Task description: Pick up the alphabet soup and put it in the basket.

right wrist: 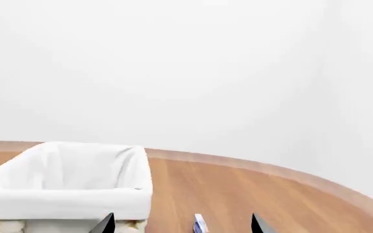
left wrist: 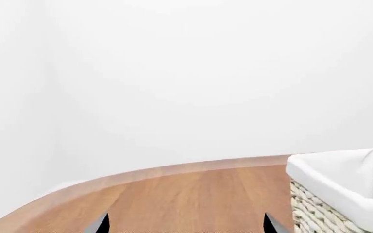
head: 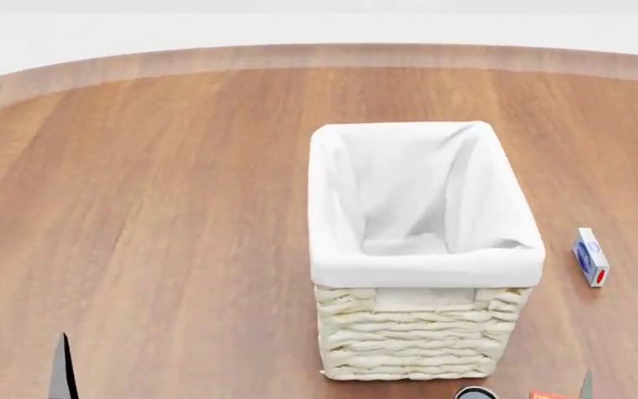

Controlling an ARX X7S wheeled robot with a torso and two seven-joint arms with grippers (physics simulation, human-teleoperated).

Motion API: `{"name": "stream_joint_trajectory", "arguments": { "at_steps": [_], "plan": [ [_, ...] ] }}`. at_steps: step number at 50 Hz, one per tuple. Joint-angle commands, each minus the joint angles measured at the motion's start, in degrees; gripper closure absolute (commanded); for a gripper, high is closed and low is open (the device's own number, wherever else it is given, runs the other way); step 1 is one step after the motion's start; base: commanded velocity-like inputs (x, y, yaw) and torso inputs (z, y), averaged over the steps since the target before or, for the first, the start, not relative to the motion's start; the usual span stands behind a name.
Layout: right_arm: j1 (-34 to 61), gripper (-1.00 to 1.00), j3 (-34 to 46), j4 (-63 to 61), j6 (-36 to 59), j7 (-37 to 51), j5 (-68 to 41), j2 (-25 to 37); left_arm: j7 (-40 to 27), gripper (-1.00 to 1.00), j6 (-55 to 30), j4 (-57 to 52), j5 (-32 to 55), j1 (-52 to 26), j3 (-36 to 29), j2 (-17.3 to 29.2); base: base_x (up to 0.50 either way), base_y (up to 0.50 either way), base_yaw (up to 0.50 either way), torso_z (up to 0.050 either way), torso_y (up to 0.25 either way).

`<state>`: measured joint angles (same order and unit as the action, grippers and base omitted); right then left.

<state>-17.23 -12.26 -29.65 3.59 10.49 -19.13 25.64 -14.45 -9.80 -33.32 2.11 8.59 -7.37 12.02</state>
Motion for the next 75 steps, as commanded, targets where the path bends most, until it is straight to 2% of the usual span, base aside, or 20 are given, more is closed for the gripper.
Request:
{"name": "stream_joint_trajectory", "arguments": {
  "at_steps": [1, 9, 21, 43, 51, 64, 75],
  "plan": [
    [-14.1, -1.00, -15.9, 5.5, -9.1, -5.4, -7.7, 0.8, -0.9, -1.00, -0.2, 1.2, -0.5, -0.5, -0.1, 0.3, 0.00, 0.00, 0.00, 0.000, 0.000],
    [-20.8, -1.00, -16.9, 11.8, -17.9, -12.8, -7.2, -3.1, -1.5, -1.00, -1.4, 0.5, -0.6, -0.7, -0.1, 0.6, 0.00, 0.00, 0.00, 0.000, 0.000],
    [-18.4, -1.00, -15.6, 24.1, -29.5, -17.0, -4.5, -9.3, -2.1, -1.00, -1.6, 1.3, -0.7, -1.1, -0.5, 0.8, 0.00, 0.00, 0.00, 0.000, 0.000],
    [-14.1, -1.00, -10.9, 32.3, -35.9, -20.0, 0.1, -12.8, -3.4, -1.00, -1.2, 2.3, -0.1, -1.5, -1.3, 1.7, 0.00, 0.00, 0.00, 0.000, 0.000],
    [-14.0, -1.00, -10.5, 34.5, -38.2, -21.1, -0.2, -13.5, -3.9, -1.00, -1.3, 2.3, 0.0, -1.6, -1.6, 2.0, 0.00, 0.00, 0.00, 0.000, 0.000],
    [-10.4, -1.00, -10.2, 45.3, -43.3, -22.7, 0.0, -15.0, -4.6, -1.00, -1.8, 2.4, 0.2, -1.8, -2.1, 2.5, 0.00, 0.00, 0.00, 0.000, 0.000],
    [-8.7, -1.00, -9.9, 49.2, -44.2, -23.0, 0.0, -15.2, -5.2, -1.00, -1.8, 2.7, 0.4, -1.9, -2.3, 2.9, 0.00, 0.00, 0.00, 0.000, 0.000]
  ]
}}
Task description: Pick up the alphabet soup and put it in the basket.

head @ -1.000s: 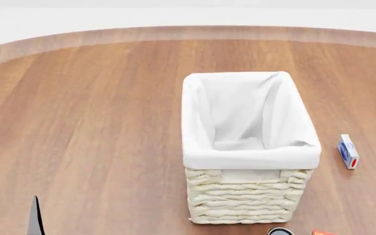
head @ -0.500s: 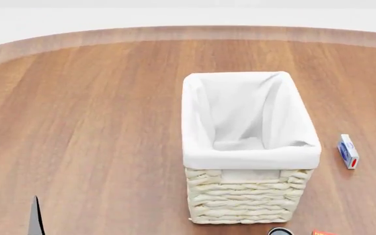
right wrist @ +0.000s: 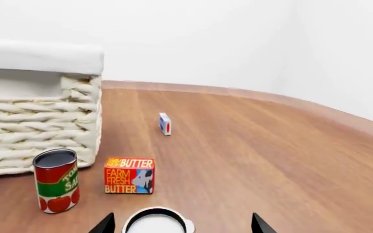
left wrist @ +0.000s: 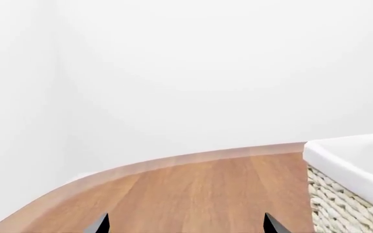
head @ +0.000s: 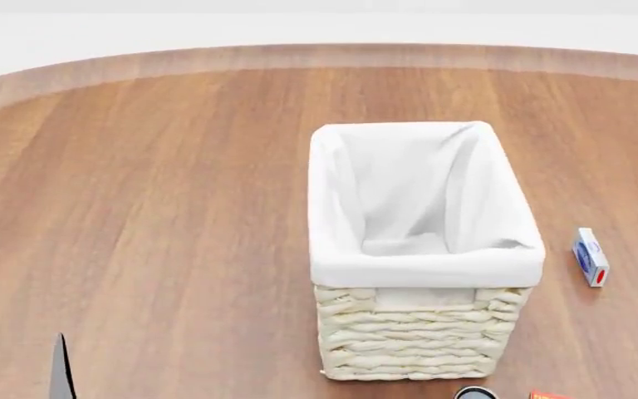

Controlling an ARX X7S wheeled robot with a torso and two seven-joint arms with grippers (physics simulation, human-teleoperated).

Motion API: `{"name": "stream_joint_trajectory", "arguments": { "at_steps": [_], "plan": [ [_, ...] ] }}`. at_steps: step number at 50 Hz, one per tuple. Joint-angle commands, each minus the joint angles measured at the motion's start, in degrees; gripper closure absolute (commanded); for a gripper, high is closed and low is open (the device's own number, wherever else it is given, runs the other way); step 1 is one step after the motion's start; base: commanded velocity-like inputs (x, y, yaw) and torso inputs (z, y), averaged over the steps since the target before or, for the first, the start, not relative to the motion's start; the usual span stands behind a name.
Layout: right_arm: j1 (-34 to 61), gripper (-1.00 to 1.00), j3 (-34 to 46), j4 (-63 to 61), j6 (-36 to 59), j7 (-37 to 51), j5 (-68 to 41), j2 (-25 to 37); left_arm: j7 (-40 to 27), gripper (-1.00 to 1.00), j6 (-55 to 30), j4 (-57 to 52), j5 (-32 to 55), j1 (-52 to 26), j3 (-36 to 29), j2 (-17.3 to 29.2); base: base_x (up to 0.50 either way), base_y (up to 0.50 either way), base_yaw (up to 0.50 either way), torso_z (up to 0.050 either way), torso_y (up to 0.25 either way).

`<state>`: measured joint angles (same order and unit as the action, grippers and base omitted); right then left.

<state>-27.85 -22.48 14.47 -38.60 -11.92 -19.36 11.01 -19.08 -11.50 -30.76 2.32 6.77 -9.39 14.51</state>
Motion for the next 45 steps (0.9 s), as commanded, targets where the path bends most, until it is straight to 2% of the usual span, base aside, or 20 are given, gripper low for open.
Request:
{"name": "stream_joint_trajectory", "arguments": {
  "at_steps": [1, 21, 45],
  "plan": [
    [2.2, -1.00, 0.3, 5.9, -2.4, -0.7, 0.3, -0.6, -0.6, -1.00, -0.1, 0.2, 0.2, -0.1, -0.3, 0.4, 0.00, 0.00, 0.00, 0.000, 0.000],
    [6.6, -1.00, 2.3, 10.3, -2.3, -0.3, 2.7, -0.9, -1.2, -1.00, 0.2, 0.4, 0.9, -0.2, -0.9, 1.0, 0.00, 0.00, 0.00, 0.000, 0.000],
    [15.7, -1.00, 1.7, 25.2, -7.1, 0.0, 3.9, 0.2, -1.9, -1.00, 0.6, 1.1, 1.2, -0.3, -1.9, 1.5, 0.00, 0.00, 0.00, 0.000, 0.000]
  ]
}}
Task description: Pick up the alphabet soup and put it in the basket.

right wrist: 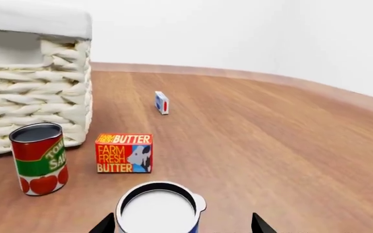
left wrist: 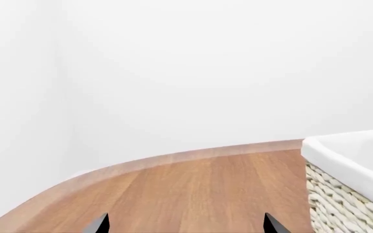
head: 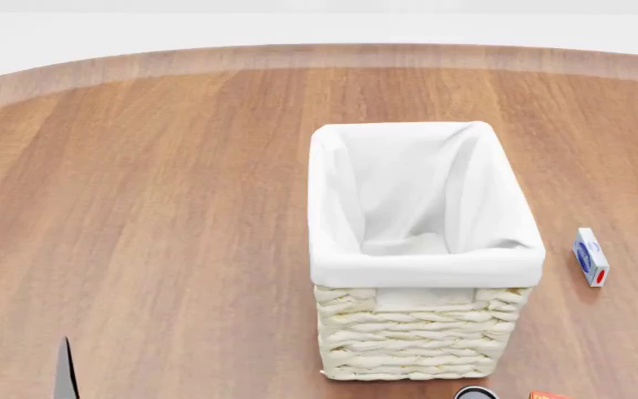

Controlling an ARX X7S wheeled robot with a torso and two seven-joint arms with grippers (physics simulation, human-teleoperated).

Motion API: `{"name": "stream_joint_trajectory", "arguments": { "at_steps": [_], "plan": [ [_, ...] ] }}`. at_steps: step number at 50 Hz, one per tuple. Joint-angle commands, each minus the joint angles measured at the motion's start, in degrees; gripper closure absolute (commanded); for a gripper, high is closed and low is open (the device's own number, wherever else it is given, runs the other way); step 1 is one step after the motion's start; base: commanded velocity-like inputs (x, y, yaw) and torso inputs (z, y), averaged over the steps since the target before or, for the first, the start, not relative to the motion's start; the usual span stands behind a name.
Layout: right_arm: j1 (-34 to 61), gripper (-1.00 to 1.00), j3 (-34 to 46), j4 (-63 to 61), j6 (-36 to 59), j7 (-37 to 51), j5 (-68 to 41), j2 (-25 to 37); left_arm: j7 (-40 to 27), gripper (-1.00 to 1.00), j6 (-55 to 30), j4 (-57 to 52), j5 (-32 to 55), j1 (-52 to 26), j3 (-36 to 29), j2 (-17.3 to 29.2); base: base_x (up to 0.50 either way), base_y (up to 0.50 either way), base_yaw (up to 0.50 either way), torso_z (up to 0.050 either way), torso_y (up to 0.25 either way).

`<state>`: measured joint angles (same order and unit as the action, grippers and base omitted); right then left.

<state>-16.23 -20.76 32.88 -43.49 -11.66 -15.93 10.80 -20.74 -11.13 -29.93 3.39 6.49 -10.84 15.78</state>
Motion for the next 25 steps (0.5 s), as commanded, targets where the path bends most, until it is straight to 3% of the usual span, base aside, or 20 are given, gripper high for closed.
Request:
{"name": "stream_joint_trajectory", "arguments": {
  "at_steps": [1, 25],
  "plan": [
    [4.2, -1.00, 0.1, 7.1, -2.2, -0.4, 0.4, 0.4, -0.3, -1.00, 0.2, 0.3, 0.2, 0.0, -0.5, 0.3, 0.00, 0.00, 0.00, 0.000, 0.000],
    [13.3, -1.00, 1.4, 24.7, -9.2, -2.8, 2.3, 0.1, -0.7, -1.00, 0.7, 0.9, 1.3, -0.2, -0.7, 0.8, 0.00, 0.00, 0.00, 0.000, 0.000]
  ]
}}
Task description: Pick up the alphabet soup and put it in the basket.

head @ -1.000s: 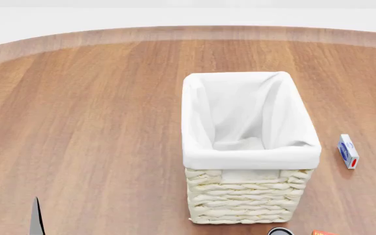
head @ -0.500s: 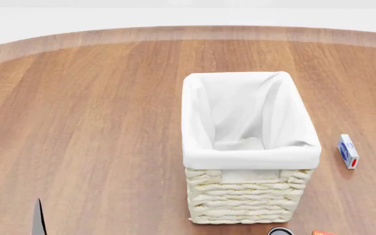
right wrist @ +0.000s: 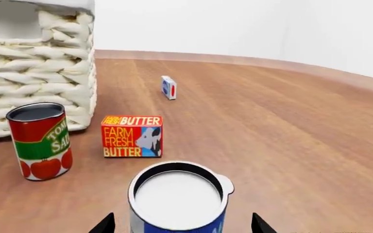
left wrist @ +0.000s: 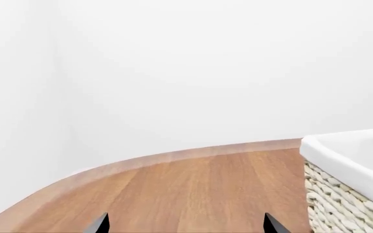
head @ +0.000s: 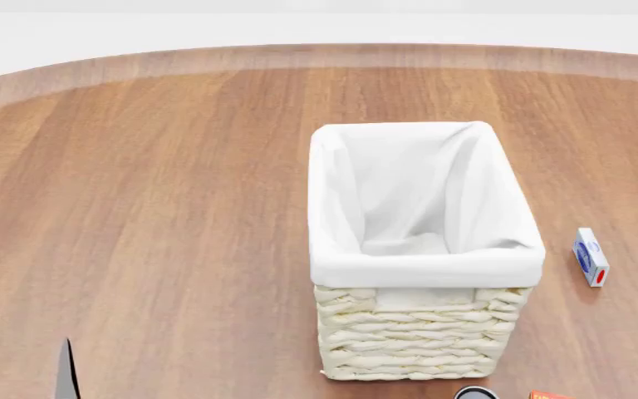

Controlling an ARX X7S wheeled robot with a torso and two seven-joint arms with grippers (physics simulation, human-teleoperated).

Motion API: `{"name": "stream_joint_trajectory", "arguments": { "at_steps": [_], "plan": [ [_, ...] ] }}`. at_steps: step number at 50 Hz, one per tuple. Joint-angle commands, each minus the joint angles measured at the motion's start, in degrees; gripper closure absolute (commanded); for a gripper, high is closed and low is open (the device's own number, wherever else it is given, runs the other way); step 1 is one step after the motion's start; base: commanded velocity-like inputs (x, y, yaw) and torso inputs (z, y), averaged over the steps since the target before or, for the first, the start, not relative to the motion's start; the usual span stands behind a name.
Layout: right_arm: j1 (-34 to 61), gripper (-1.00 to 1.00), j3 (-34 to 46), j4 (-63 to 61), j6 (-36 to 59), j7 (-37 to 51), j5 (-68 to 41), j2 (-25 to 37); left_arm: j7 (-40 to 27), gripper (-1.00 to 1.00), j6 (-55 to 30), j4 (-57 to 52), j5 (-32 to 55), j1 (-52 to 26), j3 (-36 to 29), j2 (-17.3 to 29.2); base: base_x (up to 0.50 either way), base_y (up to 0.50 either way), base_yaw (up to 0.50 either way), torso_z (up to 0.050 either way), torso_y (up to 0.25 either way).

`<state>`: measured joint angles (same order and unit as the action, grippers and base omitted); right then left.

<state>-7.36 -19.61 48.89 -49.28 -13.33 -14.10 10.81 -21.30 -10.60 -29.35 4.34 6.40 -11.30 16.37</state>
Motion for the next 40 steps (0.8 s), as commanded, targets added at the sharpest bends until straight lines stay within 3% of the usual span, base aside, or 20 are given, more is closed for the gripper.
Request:
{"name": "stream_joint_trajectory", "arguments": {
  "at_steps": [1, 4, 5, 17, 29, 40],
  "plan": [
    [4.8, -1.00, 0.2, 9.7, -4.0, -1.3, 0.5, 0.2, -0.2, -1.00, 0.2, 0.3, 0.4, -0.1, -0.2, 0.3, 0.00, 0.00, 0.00, 0.000, 0.000],
    [5.7, -1.00, 0.0, 11.5, -4.5, -0.7, 0.9, 0.2, -0.3, -1.00, 0.1, 0.3, 0.5, -0.2, -0.2, 0.3, 0.00, 0.00, 0.00, 0.000, 0.000],
    [5.4, 1.00, 0.1, 11.1, -4.5, -1.4, 0.5, 0.1, -0.3, -1.00, 0.1, 0.3, 0.5, -0.2, -0.2, 0.3, 0.00, 0.00, 0.00, 0.000, 0.000],
    [5.4, 1.00, 0.2, 11.1, -4.8, -2.9, -0.4, -0.3, -0.5, -1.00, 0.3, 0.8, 0.6, -0.3, -0.4, 0.5, 0.00, 0.00, 0.00, 0.000, 0.000],
    [-5.8, 1.00, 1.6, -24.1, 13.4, 3.6, -1.9, -1.1, -0.8, -1.00, 0.5, 1.2, 0.9, -0.4, -0.5, 0.7, 0.00, 0.00, 0.00, 0.000, 0.000],
    [-11.3, 1.00, 1.6, -47.2, 27.1, 9.0, -4.3, 1.0, -1.0, -1.00, 0.4, 1.1, 1.2, -0.3, -0.6, 0.8, 0.00, 0.00, 0.00, 0.000, 0.000]
  ]
}}
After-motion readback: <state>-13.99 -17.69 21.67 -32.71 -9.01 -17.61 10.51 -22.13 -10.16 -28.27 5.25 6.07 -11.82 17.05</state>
